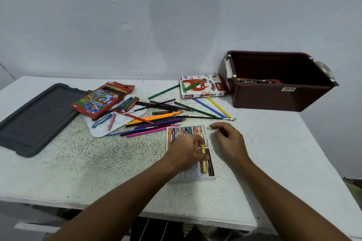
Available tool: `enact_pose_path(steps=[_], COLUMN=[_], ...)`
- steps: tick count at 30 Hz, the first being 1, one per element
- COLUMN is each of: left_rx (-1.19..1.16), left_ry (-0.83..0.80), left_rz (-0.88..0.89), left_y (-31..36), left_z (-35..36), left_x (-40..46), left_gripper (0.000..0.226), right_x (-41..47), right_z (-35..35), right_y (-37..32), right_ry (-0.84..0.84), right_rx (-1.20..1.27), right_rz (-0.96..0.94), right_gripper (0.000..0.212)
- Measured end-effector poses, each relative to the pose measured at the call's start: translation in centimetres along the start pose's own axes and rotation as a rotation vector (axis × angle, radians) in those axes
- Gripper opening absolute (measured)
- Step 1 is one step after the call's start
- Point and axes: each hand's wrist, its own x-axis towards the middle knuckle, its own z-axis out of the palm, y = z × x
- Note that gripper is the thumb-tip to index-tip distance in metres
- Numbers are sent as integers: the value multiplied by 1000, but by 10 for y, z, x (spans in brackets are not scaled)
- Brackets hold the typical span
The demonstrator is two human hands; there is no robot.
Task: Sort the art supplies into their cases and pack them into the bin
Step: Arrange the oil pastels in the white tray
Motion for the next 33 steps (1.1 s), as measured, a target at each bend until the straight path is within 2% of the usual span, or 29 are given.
enact_pose_path(steps=[9,29,33], left_rx=[34,-13,-135], left_ry=[-33,-124,-127], left_rz=[8,-39,-84], left_y=[-3,-10,-11], left_z=[1,0,-16], left_x=[1,11,13], left_gripper=[31,28,13], right_x=[0,-1,0], right_z=[0,0,1], right_y=[1,0,1], right_ry=[6,-14,-18], right_rx=[-15,-61,-81], right_rz=[-8,-39,-41], right_gripper=[26,25,24])
